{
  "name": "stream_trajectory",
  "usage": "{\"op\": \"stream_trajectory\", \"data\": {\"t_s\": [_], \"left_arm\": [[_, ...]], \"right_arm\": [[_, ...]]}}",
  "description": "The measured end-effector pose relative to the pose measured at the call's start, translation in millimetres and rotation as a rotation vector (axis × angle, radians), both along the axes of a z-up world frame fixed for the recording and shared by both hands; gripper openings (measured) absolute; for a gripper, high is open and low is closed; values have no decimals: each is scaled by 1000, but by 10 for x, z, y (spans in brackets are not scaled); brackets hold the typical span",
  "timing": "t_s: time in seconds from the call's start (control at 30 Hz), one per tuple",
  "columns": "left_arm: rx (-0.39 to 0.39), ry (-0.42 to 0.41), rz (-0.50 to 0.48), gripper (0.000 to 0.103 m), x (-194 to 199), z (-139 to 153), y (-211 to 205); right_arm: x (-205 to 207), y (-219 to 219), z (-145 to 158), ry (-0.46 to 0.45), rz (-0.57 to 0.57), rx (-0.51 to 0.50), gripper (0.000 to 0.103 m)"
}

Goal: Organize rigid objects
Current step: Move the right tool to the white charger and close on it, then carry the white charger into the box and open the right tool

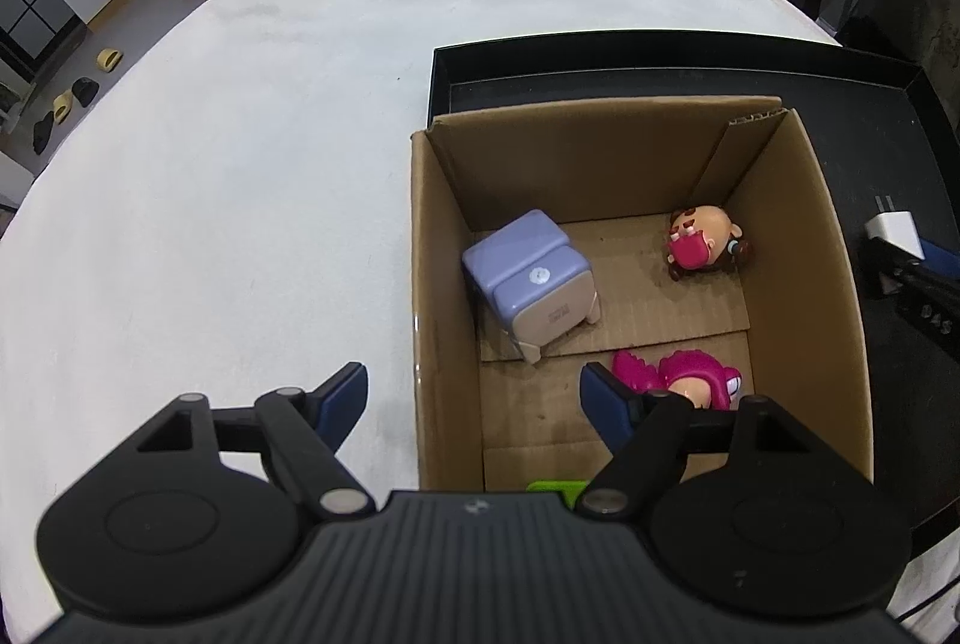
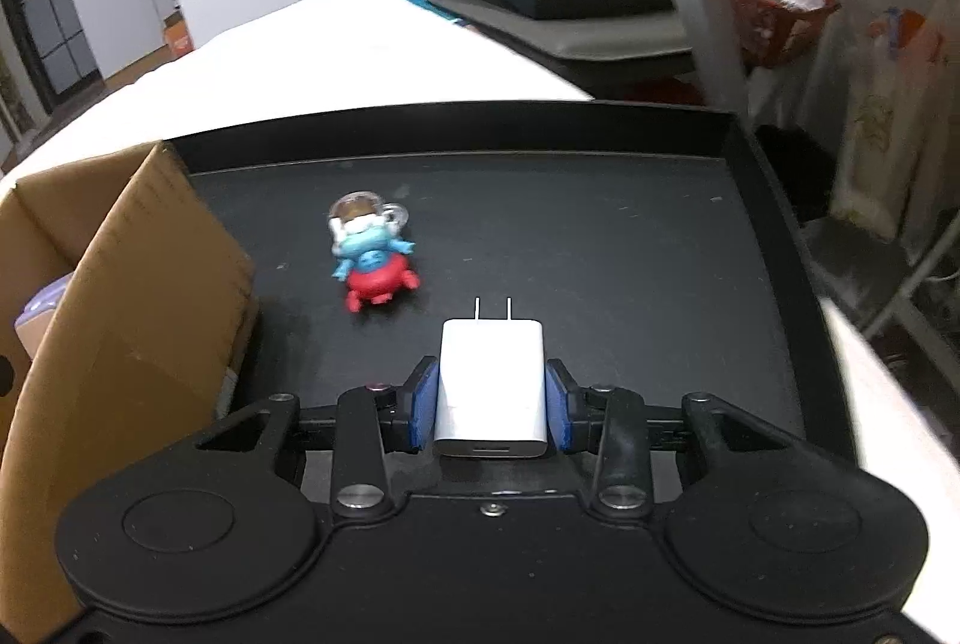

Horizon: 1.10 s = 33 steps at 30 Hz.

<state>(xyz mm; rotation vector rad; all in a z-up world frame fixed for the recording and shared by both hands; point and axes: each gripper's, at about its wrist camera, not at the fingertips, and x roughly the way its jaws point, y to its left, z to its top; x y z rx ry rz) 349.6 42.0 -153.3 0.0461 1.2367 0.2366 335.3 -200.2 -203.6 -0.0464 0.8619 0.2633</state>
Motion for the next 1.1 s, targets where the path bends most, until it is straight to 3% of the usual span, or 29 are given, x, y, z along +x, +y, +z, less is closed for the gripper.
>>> {"op": "stream_trajectory", "data": {"t_s": [0.7,1.1], "left_arm": [[-11,-50,22,76,-241,228,-25],[-50,-81,-11,76,-333,270,55]], "right_arm": [[-218,-199,470,-50,-17,81,36],[-411,79,815,-101,72,142,36]]}}
